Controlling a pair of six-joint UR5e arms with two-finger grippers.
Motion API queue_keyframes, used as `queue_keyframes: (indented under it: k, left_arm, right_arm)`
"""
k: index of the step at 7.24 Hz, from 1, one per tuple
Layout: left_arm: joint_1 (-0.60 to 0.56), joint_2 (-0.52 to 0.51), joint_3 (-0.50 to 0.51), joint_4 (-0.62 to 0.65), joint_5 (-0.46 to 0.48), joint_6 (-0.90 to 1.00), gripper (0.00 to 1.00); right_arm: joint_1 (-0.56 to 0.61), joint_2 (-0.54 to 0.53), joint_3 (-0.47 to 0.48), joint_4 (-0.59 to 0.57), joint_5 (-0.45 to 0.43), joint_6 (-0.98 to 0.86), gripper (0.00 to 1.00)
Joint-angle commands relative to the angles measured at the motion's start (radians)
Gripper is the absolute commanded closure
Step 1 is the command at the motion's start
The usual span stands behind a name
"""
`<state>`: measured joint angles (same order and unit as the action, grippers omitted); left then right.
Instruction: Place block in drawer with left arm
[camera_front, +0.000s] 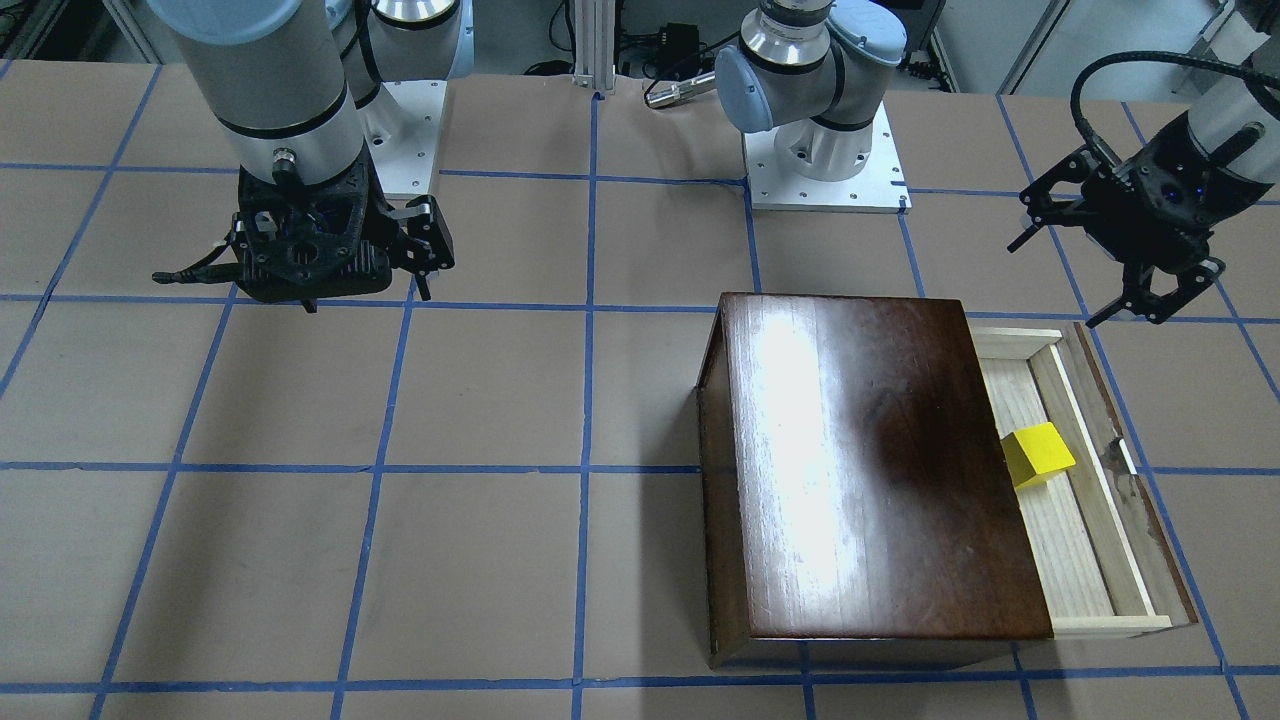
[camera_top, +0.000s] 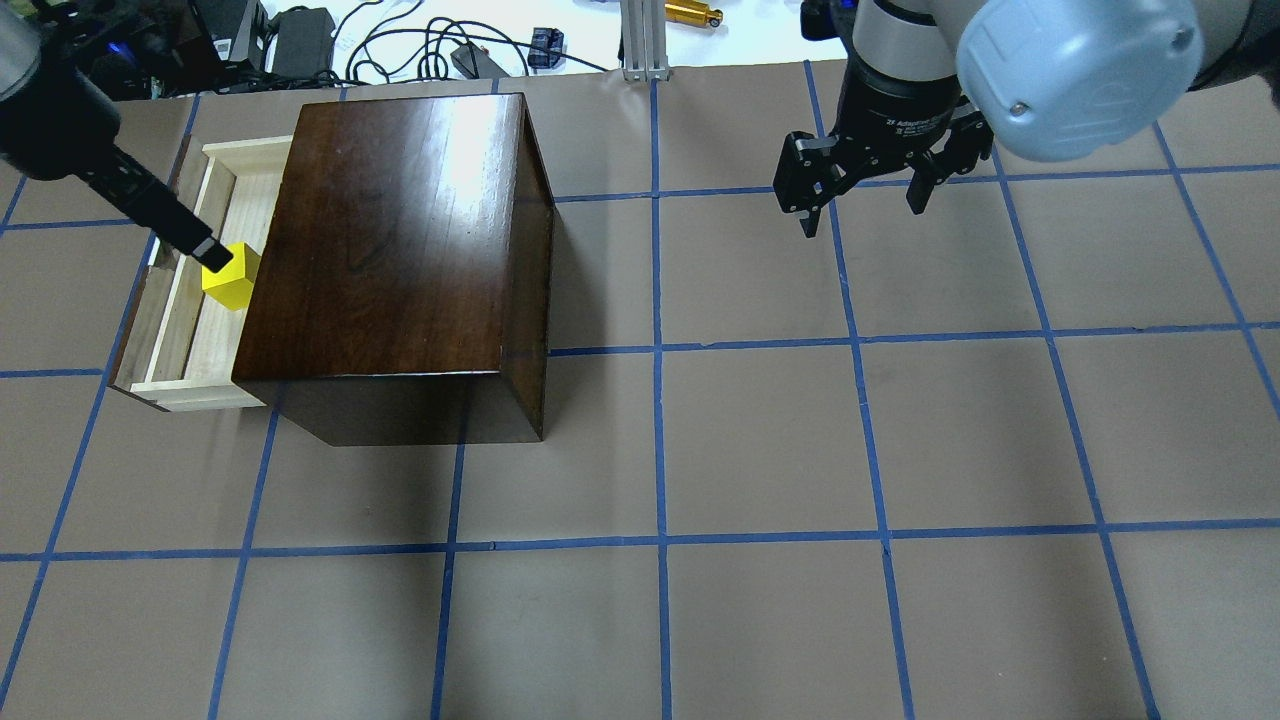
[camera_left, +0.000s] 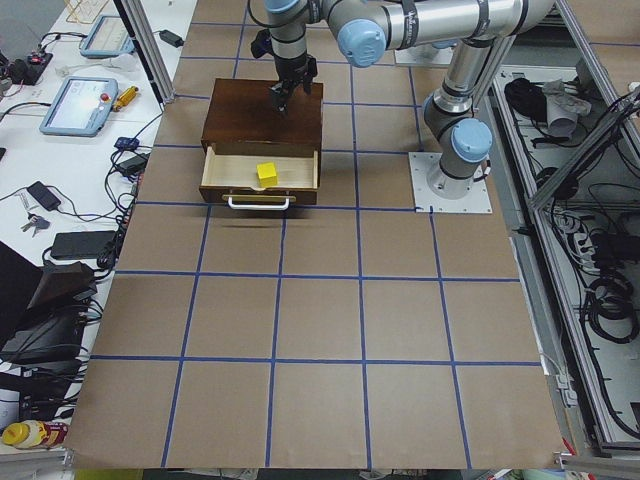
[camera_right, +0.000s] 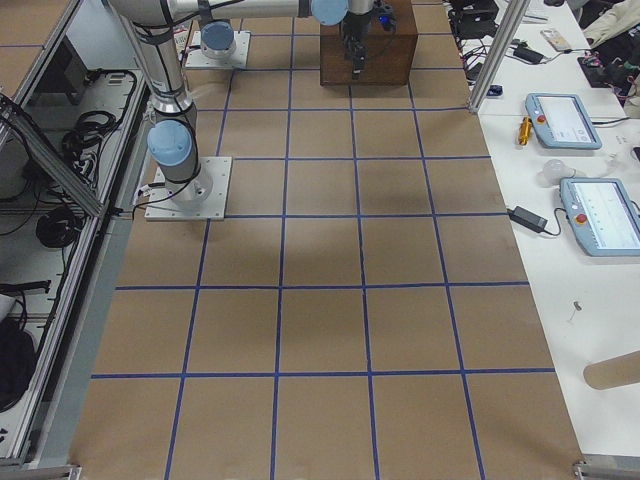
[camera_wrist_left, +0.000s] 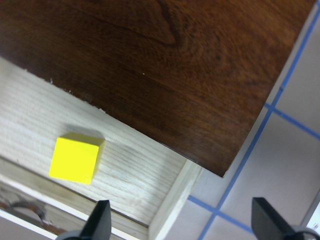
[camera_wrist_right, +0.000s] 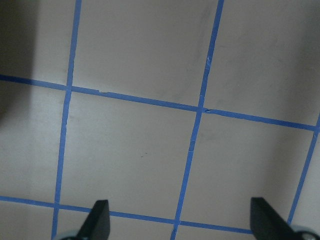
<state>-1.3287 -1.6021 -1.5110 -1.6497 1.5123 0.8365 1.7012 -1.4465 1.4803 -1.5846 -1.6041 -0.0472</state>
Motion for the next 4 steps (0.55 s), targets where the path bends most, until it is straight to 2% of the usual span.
queue_keyframes:
  k: [1,2,3,4]
  left_arm:
    - [-0.166,-0.025,0.021,0.018,0.04,-0.395,0.0]
    - [-0.193,-0.025,0.021,0.019,0.037,-0.639,0.0]
    - [-0.223,-0.025,0.02,0.021,0.045,-0.777,0.0]
    - [-0.233,-0.027,0.02,0.027,0.049,-0.818,0.0]
  right_arm:
    - [0.0,0.0,0.0,0.0,0.0,0.0,0.0]
    - [0.0,0.0,0.0,0.0,0.0,0.001,0.0]
    - [0.0,0.0,0.0,0.0,0.0,0.0,0.0]
    - [0.0,0.0,0.0,0.0,0.0,0.0,0.0]
